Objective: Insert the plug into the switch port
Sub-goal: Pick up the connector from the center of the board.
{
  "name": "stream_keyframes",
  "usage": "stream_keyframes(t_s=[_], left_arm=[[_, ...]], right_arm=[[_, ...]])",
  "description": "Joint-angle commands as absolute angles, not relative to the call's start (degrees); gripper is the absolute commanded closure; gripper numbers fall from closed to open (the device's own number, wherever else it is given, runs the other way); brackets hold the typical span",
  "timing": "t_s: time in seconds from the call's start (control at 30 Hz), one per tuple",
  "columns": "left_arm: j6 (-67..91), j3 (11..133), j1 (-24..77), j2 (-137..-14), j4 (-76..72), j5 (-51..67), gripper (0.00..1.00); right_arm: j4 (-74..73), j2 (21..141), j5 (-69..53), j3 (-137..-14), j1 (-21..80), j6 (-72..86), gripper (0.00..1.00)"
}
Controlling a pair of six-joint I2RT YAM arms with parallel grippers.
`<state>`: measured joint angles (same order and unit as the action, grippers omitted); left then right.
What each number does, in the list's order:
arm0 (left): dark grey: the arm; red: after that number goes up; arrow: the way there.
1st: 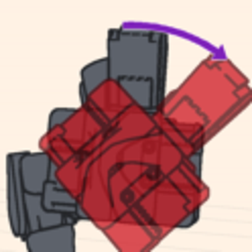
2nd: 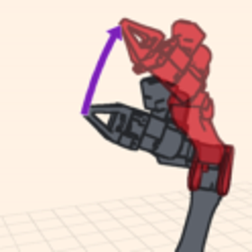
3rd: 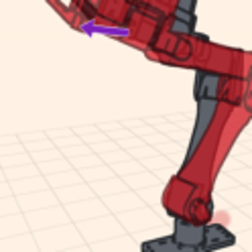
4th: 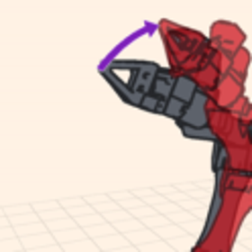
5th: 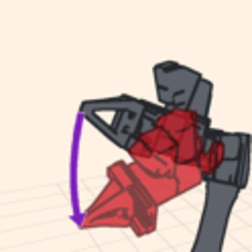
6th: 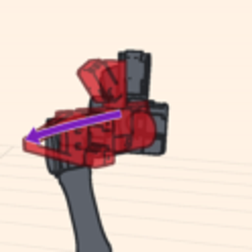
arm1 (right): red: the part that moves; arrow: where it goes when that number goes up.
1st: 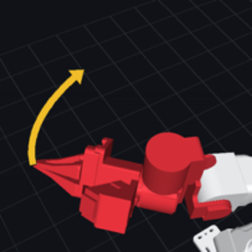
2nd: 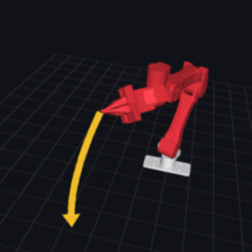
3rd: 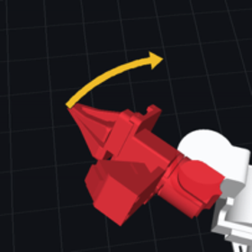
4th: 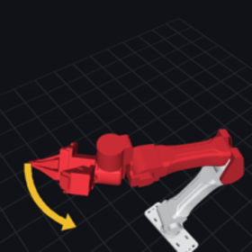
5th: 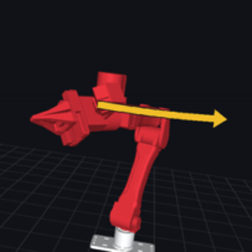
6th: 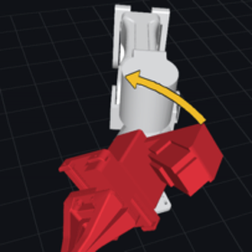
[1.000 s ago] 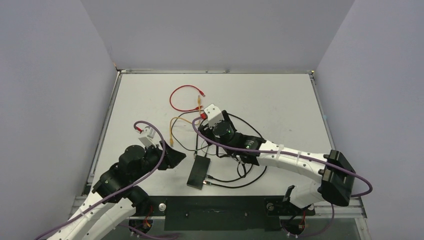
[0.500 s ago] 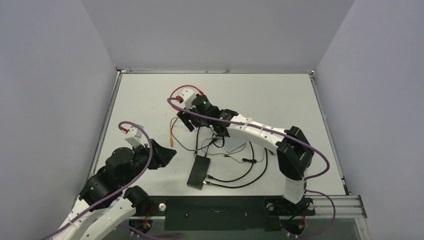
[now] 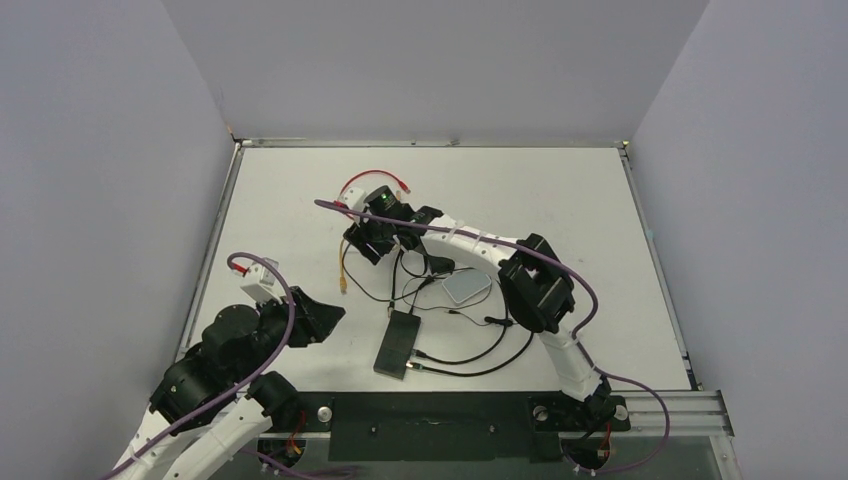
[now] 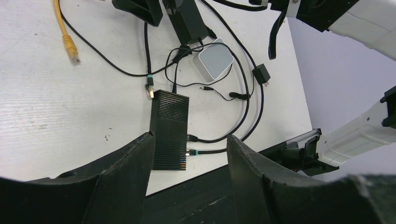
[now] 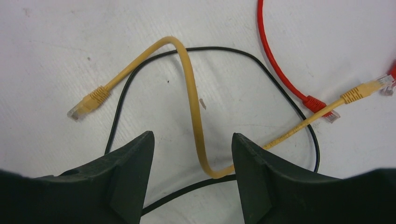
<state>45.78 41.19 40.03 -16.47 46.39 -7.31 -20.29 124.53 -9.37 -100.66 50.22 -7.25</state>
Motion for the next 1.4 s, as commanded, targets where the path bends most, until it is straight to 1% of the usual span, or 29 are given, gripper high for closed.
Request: stream_keyframes(t_s=[0.0,0.07,0.1,0.13,0.17,0.23,0.33,0.4,0.43,0.47,0.5,0.57,0.67,0.87,1.17,1.37], left_arm=[[45.2,43.3,40.1,-15.7,47.1,-8.1,0.44],[45.4,43.1,40.2,-15.5,47.2,-7.9,0.44],[45.5,43.1,40.1,-15.3,47.1,-7.8,0.44],[45.5,43.0,40.2,-15.3,47.1,-7.7,0.44],[45.6,42.9,40.2,-15.0,47.2,-7.7,0.44],[45.8,42.5,40.1,-14.9,47.2,-7.7,0.44],[46.2,41.9,40.1,-14.7,46.8,-7.1,0.44],[46.6,41.4,40.1,-14.5,46.5,-6.7,0.44],[46.7,41.2,40.1,-14.3,46.4,-6.6,0.44],[46.8,41.0,40.2,-14.2,46.4,-6.5,0.44],[46.9,40.9,40.1,-14.0,46.5,-6.5,0.44],[47.0,40.6,40.2,-13.5,46.7,-6.6,0.44],[47.4,40.1,40.2,-12.6,46.8,-6.8,0.44],[47.3,39.4,40.2,-12.5,45.6,-6.4,0.44],[46.7,38.6,40.1,-13.7,42.3,-4.8,0.44],[45.9,36.8,40.2,-14.5,38.0,-3.2,0.44]], right_arm=[[-19.4,126.9,-11.6,-106.9,49.5,-7.1,0.45],[-20.1,128.3,-12.1,-108.2,49.2,-6.5,0.51],[-20.1,128.5,-12.4,-108.4,49.0,-6.4,0.57],[-20.2,128.8,-12.9,-108.5,48.9,-6.2,0.59],[-20.2,128.9,-13.3,-108.5,48.9,-6.2,0.65],[-20.2,128.9,-14.0,-108.3,48.8,-6.0,0.73],[-20.3,128.8,-14.9,-108.2,48.7,-5.6,0.77],[-20.6,128.8,-15.5,-108.2,48.8,-5.5,0.84],[-20.6,128.6,-15.6,-108.2,48.8,-5.5,0.93],[-20.8,128.5,-15.6,-108.1,48.7,-5.4,0.98],[-20.7,127.9,-15.6,-107.7,48.8,-5.4,1.0],[-19.4,125.9,-15.2,-106.0,48.8,-5.6,1.0],[-15.6,121.8,-13.1,-100.1,49.0,-5.4,1.0],[-5.6,108.9,-9.1,-87.0,50.3,-5.7,1.0],[8.0,89.4,-0.9,-68.6,54.8,-8.6,1.0],[10.4,78.4,2.5,-60.8,58.0,-8.8,1.0]])
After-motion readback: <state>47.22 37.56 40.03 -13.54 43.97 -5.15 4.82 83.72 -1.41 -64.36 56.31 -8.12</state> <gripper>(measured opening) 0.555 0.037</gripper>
